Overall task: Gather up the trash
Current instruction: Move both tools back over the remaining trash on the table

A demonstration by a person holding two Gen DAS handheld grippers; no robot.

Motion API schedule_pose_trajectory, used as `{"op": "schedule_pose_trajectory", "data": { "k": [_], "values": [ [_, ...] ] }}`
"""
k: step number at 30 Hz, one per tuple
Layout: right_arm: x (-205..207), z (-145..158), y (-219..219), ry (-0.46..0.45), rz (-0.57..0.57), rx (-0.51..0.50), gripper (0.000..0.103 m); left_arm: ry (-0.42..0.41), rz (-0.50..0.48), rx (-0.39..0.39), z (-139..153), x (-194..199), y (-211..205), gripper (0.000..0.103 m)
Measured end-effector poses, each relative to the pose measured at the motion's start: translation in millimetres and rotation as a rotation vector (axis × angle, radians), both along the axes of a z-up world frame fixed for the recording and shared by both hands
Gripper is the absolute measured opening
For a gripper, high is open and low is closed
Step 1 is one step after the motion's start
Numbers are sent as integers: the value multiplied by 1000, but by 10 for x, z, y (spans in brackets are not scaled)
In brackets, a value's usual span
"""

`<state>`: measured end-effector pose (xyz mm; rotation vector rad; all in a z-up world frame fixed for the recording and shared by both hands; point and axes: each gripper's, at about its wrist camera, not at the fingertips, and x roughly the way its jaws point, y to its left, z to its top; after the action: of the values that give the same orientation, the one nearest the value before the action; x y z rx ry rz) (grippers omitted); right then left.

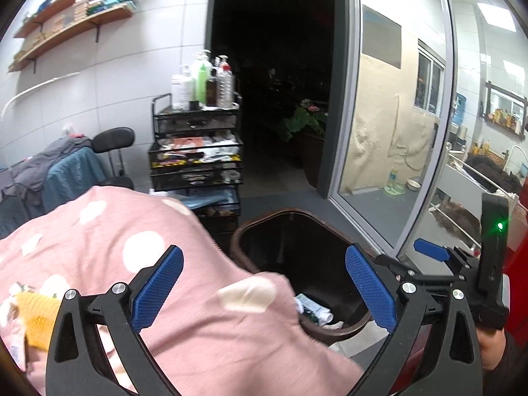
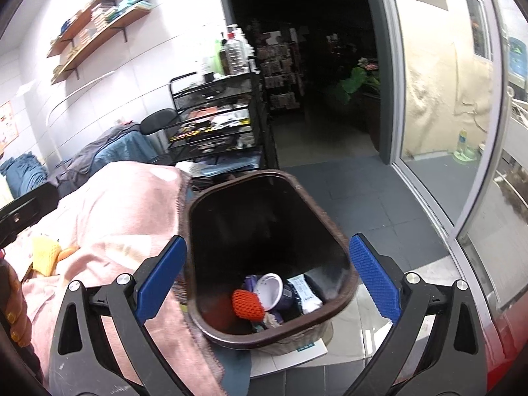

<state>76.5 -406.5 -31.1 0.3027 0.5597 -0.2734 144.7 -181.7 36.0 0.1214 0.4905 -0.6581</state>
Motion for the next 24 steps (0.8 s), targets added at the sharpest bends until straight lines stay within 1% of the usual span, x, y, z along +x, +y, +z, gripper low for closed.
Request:
{"op": "schedule_pose_trajectory", "data": {
  "k": [8, 12, 15, 20, 24],
  "values": [
    [178, 98, 392, -29, 103, -19, 97, -9, 127, -9, -44, -103, 546, 98],
    [278, 150, 650, -38, 176, -28, 97, -17, 209, -4, -76, -167, 805, 98],
    [364, 186, 862, -42, 246, -36, 97, -15, 270, 17, -132, -194, 1025, 98],
    [512, 220, 1253, -32, 369, -50, 97, 18, 380, 52, -290, -219, 1439, 98],
    [610, 229, 1600, -19, 476, -71, 97, 56, 460, 42, -382, -262, 1795, 98]
  ]
}}
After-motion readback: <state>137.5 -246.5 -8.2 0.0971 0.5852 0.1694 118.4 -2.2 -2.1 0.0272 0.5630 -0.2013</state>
